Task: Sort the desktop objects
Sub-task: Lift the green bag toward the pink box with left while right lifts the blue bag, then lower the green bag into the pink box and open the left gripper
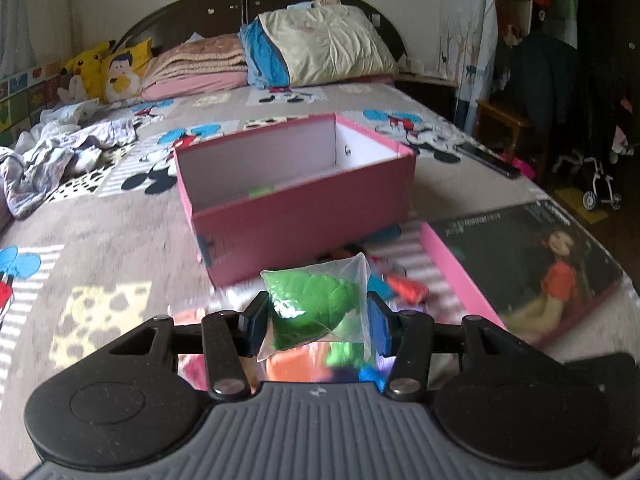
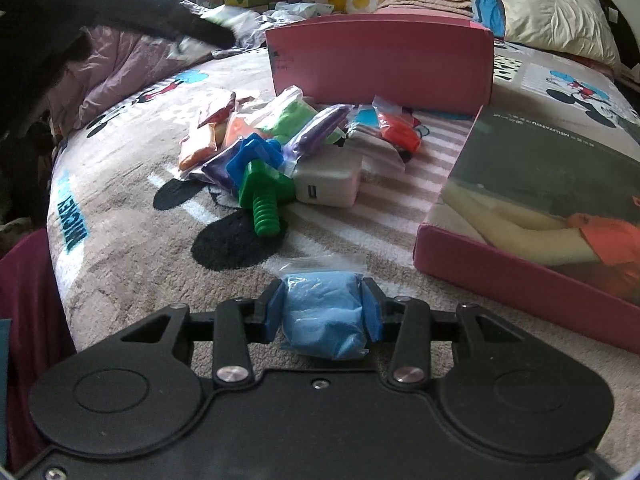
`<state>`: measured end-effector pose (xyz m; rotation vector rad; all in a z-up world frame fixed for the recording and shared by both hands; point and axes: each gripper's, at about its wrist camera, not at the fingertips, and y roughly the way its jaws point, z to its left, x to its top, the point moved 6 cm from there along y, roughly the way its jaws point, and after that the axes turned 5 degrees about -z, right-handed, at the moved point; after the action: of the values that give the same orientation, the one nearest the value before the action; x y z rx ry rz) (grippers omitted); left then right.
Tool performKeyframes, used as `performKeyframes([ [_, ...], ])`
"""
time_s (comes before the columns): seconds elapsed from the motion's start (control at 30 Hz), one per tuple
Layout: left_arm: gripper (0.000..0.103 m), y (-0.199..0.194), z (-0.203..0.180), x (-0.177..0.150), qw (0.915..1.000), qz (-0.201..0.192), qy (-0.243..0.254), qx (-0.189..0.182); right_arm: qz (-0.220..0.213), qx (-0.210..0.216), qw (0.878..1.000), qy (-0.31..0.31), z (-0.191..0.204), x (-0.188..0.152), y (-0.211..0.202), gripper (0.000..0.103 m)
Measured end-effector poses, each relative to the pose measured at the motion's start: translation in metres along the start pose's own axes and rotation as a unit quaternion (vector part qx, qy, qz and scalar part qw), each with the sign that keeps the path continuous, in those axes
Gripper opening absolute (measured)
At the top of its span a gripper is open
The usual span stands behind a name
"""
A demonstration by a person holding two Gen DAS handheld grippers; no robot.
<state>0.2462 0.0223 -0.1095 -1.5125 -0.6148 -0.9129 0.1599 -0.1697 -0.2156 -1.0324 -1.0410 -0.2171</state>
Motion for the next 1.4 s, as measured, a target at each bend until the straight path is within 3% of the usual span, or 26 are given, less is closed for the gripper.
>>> performKeyframes([
  [0.13, 0.049, 0.012, 0.003, 0.018, 0.9999, -0.011, 0.001, 0.000, 0.004, -0.003, 1.000, -0.009, 0.003, 0.001, -0.002, 0.044],
  [0.37, 0.049, 0.036, 0.014, 0.050, 0.9996, -0.025, -0.008, 0.002, 0.008, 0.006, 1.000, -0.029, 0.011, -0.003, -0.003, 0.061],
  [0.57, 0.049, 0.060, 0.030, 0.076, 0.9990, -0.034, -0.026, 0.011, 0.003, 0.007, 0.999, -0.033, 0.012, -0.006, -0.003, 0.061],
  [0.87, 0.049, 0.129, 0.057, 0.100, 0.9972, 0.006, -0.074, 0.014, -0.003, 0.013, 1.000, -0.024, 0.009, -0.007, -0.004, 0.061],
  [1.1, 0.049, 0.170, 0.073, 0.097, 0.9932, 0.036, -0.108, 0.025, -0.007, 0.020, 1.000, -0.015, 0.006, -0.008, -0.003, 0.061],
  [1.4, 0.049, 0.214, 0.097, 0.084, 0.9784, 0.092, -0.180, 0.045, -0.012, 0.022, 1.000, -0.006, 0.005, -0.010, -0.004, 0.061],
])
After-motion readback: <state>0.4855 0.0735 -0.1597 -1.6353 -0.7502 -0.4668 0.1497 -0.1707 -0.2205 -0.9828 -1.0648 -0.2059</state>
